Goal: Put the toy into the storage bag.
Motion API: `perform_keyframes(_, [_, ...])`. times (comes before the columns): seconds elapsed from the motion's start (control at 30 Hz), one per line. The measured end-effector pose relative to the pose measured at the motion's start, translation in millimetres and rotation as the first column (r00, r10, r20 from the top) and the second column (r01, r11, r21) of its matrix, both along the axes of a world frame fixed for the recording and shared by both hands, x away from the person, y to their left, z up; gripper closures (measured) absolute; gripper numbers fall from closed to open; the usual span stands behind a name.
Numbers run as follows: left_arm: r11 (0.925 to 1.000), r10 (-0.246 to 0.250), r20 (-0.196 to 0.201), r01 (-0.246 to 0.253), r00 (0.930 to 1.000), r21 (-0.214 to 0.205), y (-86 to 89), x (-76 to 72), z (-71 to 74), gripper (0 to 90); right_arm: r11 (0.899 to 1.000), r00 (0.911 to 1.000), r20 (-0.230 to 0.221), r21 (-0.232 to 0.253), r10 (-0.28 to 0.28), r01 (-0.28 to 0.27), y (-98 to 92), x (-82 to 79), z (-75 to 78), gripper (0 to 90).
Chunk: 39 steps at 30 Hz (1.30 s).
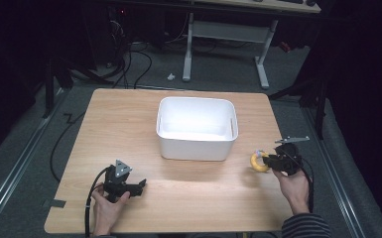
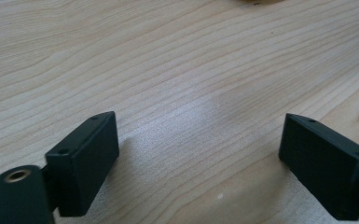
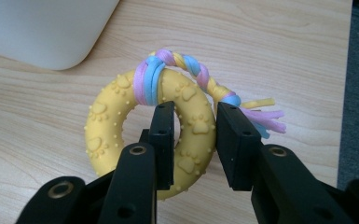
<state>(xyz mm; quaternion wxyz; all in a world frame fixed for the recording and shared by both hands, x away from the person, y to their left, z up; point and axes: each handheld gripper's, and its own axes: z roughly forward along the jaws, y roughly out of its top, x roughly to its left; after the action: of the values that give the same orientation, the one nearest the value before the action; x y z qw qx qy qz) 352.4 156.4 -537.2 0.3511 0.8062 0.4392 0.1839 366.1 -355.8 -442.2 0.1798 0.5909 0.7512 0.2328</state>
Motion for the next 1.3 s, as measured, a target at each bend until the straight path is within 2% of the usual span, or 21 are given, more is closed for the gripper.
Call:
perform_keyframes(0.37, [1.0, 0.005, 0.0, -0.005, 1.0, -0.001, -0.6, -0.1, 0.1, 14.1, 1.0, 0.9991, 0.035, -0.007, 0.025, -0.025, 4.5, 6.7, 25.1, 69.1])
perform_keyframes(0.47, [1.0, 0.005, 0.0, -0.005, 1.0, -0.001, -0.6, -0.1, 0.1, 14.1, 0.999, 0.9988, 0.036, -0.001, 0.033, -0.033, 5.8, 7.7, 31.8, 69.1])
perform_keyframes(0.63, [1.0, 0.008, 0.001, -0.008, 1.0, -0.001, -1.5, 0.8, -0.1, 14.1, 0.999, 0.9981, 0.034, -0.016, 0.051, -0.05, 7.3, 9.6, 40.2, 69.1])
perform_keyframes(0.87, [1.0, 0.01, 0.003, -0.01, 0.9999, -0.002, -1.9, 0.3, -0.1, 14.5, 0.998, 0.9968, 0.05, -0.003, 0.062, -0.062, 10.2, 12.6, 51.1, 69.1])
perform_keyframes(1.03, [0.9999, 0.014, 0.003, -0.014, 0.9999, -0.002, -2.1, -0.2, 0.0, 14.7, 0.998, 0.9952, 0.068, -0.011, 0.07, -0.069, 12.7, 15.7, 64.4, 69.1])
perform_keyframes(1.3, [0.9999, 0.015, 0.003, -0.015, 0.9999, -0.002, -2.1, -0.3, 0.0, 14.8, 0.996, 0.9912, 0.1, 0.014, 0.087, -0.089, 15.7, 18.6, 87.8, 69.2])
